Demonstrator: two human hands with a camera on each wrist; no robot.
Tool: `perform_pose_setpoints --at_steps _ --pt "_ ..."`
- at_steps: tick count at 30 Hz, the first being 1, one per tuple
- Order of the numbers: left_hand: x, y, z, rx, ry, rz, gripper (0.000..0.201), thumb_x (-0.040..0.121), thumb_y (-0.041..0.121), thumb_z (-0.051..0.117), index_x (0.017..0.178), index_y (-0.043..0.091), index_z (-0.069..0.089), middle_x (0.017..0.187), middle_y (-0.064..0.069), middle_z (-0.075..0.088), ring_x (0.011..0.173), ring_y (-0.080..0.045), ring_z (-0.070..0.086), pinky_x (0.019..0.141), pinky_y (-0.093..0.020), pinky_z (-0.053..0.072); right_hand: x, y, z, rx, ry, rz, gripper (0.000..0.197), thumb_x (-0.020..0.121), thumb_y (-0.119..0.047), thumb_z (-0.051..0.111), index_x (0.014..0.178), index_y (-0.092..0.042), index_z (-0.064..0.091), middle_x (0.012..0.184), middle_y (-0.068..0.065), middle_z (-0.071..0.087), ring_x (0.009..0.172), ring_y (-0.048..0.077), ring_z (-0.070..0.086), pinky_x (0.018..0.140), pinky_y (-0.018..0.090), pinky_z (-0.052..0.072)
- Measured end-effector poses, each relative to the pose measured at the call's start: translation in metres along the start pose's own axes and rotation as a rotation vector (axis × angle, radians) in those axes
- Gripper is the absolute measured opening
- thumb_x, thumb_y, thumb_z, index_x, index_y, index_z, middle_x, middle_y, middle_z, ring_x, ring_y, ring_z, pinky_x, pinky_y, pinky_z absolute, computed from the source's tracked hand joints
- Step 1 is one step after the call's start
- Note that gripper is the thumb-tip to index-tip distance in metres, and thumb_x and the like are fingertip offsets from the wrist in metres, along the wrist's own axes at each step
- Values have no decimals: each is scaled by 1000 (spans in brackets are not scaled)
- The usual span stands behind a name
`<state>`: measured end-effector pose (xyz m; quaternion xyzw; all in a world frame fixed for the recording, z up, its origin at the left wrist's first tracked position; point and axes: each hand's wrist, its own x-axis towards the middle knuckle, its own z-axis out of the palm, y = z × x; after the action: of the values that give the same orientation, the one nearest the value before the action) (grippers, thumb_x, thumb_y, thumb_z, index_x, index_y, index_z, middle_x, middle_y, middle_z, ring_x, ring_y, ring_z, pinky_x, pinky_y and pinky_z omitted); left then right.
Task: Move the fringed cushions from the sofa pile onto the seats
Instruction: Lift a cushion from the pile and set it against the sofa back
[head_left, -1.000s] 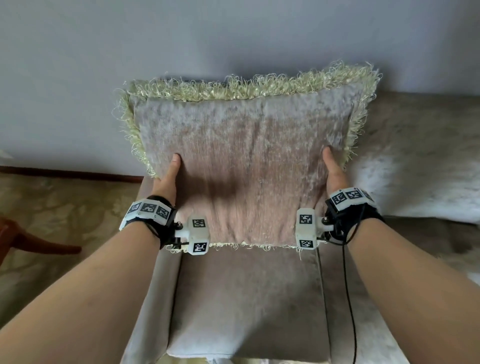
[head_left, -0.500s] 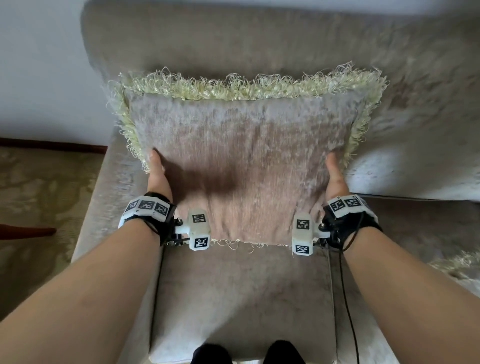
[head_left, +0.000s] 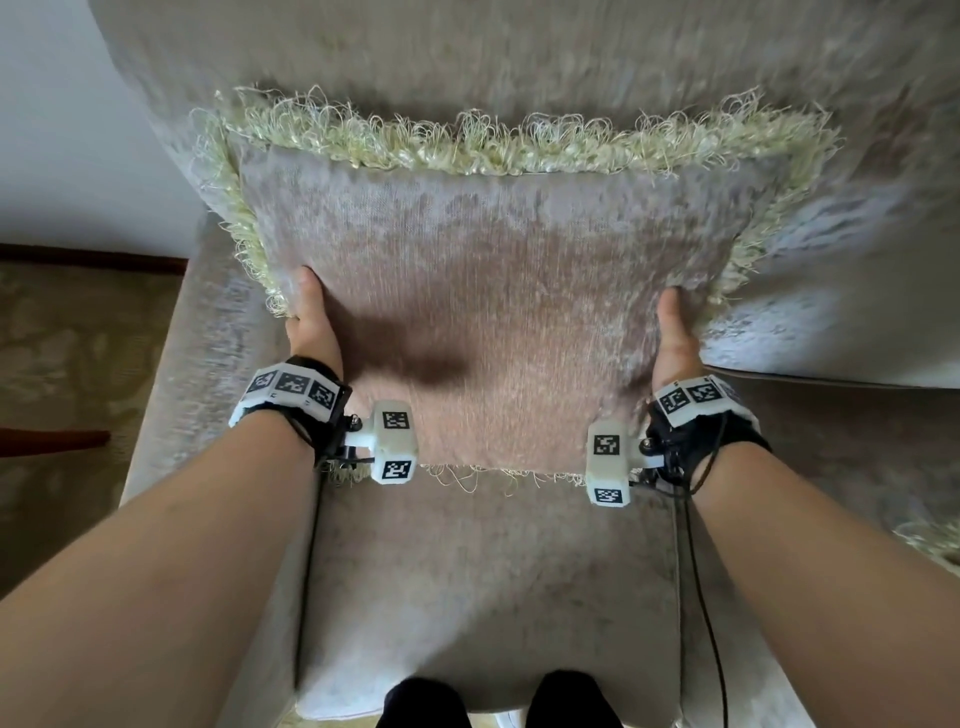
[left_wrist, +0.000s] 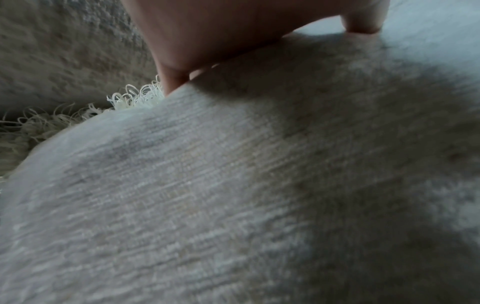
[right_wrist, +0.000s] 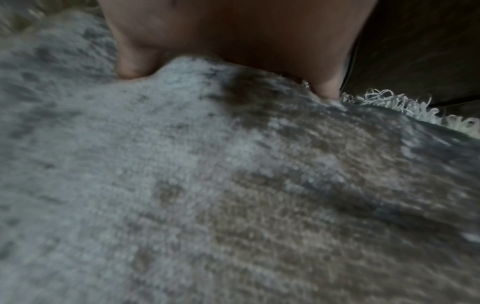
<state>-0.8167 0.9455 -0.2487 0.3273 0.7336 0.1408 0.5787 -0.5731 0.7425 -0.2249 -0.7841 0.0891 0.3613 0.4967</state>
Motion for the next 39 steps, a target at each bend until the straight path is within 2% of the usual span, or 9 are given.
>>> perform_pose_setpoints --at_steps 6,9,13,18,26,29,32,35,39 --pt "-2 8 16 34 28 48 138 54 105 26 167 26 14 173 -5 16 160 -32 15 127 -59 11 22 9 8 -48 78 -145 78 94 -64 36 152 -14 26 155 1 33 141 20 32 103 24 21" --pt "5 17 21 44 97 80 116 78 96 26 166 22 16 172 -7 19 158 -33 18 128 -57 12 31 8 9 -80 103 -168 78 93 -70 29 147 -13 36 147 10 43 134 29 40 104 37 30" --pt "17 26 16 41 98 103 154 41 112 18 166 23 18 171 -8 23 157 -33 23 127 -57 14 38 9 8 -118 151 -175 84 91 -73 20 147 -13 36 145 15 44 133 35 41 106 45 31" --pt "0 24 13 43 136 284 83 103 69 25 166 16 15 171 -11 23 157 -31 23 127 -49 15 31 11 3 16 211 -221 68 99 -60 28 145 -12 37 146 10 45 133 26 43 103 29 31" --pt "-24 68 -1 125 121 556 90 97 61 56 165 18 14 167 -15 29 152 -33 33 125 -45 29 3 -52 1 69 313 -476 76 95 -54 50 152 -11 24 151 6 40 136 20 42 104 23 34" --pt "-27 88 -2 219 36 478 100 91 64 63 166 21 13 163 -12 36 147 -34 40 120 -46 33 0 -72 5 -72 140 -388 101 80 -75 50 155 -21 9 157 1 29 142 22 33 116 44 26" --pt "-29 94 3 276 -17 450 97 85 66 70 159 17 29 142 -9 53 130 -33 54 107 -44 46 -2 -81 2 -223 94 -283 72 89 -65 49 136 -12 39 118 -4 57 104 14 57 102 39 41" --pt "-30 103 10 329 -5 505 74 91 60 67 144 12 46 116 -1 55 110 -26 57 89 -35 42 0 -89 -3 -240 185 -360 35 97 -48 50 109 -15 45 81 -10 51 71 9 55 68 19 44" --pt "-21 119 13 294 9 551 88 87 66 67 152 14 39 133 -3 57 116 -24 56 100 -36 45 12 -98 -5 -229 167 -398 61 96 -57 45 139 -13 42 129 3 57 118 23 55 94 24 38"
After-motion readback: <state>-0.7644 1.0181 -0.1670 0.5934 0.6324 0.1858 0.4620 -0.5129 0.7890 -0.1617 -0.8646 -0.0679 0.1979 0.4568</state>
